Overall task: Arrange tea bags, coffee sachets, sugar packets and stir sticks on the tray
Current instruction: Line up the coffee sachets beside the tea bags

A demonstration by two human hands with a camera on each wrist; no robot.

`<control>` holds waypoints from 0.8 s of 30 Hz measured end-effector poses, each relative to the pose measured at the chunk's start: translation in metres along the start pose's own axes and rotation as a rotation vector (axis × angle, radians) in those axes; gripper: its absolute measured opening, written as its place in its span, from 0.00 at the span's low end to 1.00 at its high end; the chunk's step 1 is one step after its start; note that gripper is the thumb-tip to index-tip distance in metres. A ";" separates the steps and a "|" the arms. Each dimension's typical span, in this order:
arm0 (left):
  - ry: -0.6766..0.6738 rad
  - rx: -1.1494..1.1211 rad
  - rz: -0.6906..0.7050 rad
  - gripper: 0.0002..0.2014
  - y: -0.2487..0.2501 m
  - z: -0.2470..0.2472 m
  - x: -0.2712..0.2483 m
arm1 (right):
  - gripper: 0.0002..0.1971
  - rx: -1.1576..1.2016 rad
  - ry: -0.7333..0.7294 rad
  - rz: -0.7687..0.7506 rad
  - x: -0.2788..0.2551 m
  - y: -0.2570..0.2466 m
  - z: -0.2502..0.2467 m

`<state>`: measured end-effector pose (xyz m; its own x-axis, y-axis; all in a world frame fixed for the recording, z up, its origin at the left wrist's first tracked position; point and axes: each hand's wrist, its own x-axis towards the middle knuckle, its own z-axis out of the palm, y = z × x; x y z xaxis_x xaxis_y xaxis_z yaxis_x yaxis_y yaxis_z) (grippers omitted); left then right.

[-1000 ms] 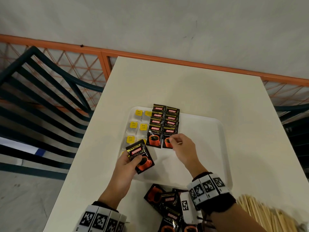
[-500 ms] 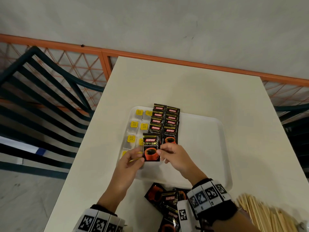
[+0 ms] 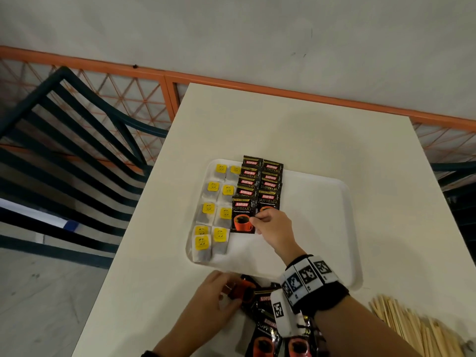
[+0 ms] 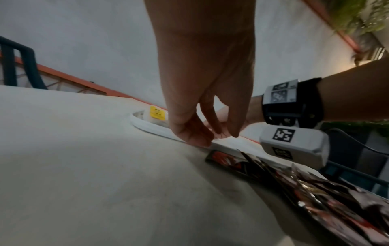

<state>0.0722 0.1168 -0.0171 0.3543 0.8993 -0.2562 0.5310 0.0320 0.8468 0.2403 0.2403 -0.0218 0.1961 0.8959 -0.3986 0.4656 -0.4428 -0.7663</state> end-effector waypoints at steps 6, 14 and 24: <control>-0.070 0.103 -0.003 0.18 -0.004 0.016 -0.004 | 0.07 -0.042 0.038 -0.044 -0.012 -0.001 -0.012; -0.147 0.409 -0.013 0.37 0.012 0.023 -0.005 | 0.01 -0.251 -0.126 -0.195 -0.079 0.031 -0.075; -0.193 0.543 -0.097 0.45 0.021 0.039 0.002 | 0.43 -1.021 -0.413 -0.231 -0.147 0.088 -0.087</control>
<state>0.1143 0.1020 -0.0185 0.3916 0.8059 -0.4441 0.8684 -0.1641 0.4679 0.3275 0.0729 0.0131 -0.1993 0.7882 -0.5823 0.9793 0.1388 -0.1473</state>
